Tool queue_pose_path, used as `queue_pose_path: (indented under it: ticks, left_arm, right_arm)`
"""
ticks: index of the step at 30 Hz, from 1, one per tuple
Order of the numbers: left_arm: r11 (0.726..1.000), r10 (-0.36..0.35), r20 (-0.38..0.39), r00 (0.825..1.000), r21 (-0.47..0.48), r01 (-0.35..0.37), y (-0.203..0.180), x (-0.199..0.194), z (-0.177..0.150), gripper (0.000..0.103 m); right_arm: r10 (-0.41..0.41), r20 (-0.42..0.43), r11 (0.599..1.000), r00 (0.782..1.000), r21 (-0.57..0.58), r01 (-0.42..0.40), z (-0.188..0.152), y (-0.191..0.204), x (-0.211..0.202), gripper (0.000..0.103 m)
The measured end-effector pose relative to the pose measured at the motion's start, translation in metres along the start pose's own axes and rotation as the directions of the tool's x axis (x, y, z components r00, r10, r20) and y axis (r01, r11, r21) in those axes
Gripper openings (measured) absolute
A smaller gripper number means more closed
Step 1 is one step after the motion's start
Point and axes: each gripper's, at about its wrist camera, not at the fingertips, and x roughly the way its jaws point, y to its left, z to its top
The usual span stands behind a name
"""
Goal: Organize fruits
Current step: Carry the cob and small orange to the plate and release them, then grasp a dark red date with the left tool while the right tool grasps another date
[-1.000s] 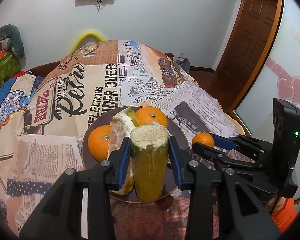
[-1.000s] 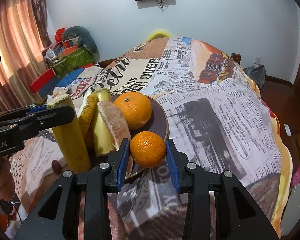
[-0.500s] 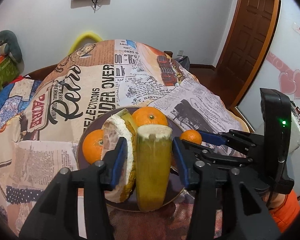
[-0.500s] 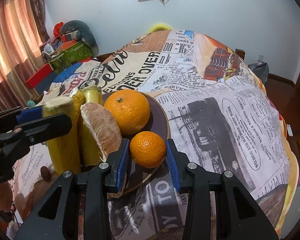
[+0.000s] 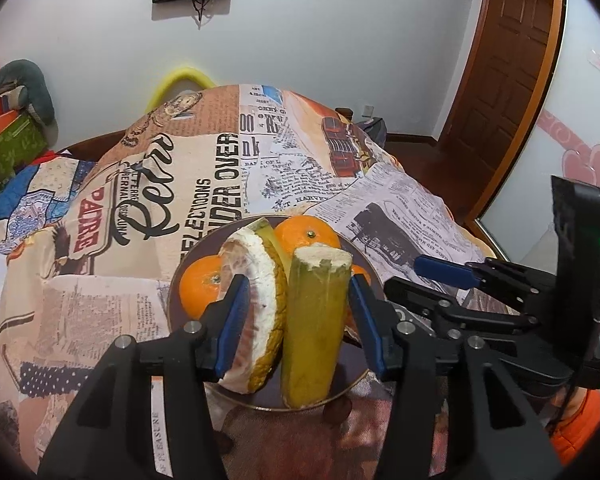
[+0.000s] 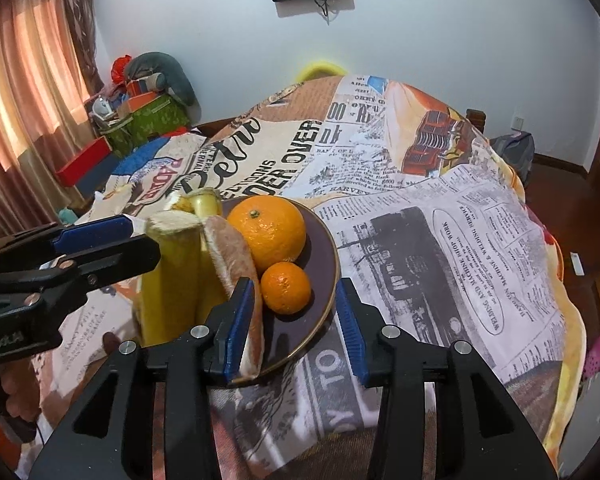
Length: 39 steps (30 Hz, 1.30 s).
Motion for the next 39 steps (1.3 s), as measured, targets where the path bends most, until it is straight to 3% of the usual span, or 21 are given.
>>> queue_pose_path:
  ticks: [20,39]
  left_arm:
    - [0.997,0.076,0.029,0.997,-0.028,-0.075,0.028,-0.075,-0.034,0.053]
    - [0.996,0.069,-0.175,0.982,-0.051,-0.079,0.062,-0.03,-0.092,0.054]
  right_arm:
    - [0.006,0.026,0.999,1.0,-0.053,-0.005,-0.022,0.047,-0.046,0.042]
    - [0.019,-0.114,0.998,0.993,-0.065,-0.026,-0.056,0.07,-0.002,0.043]
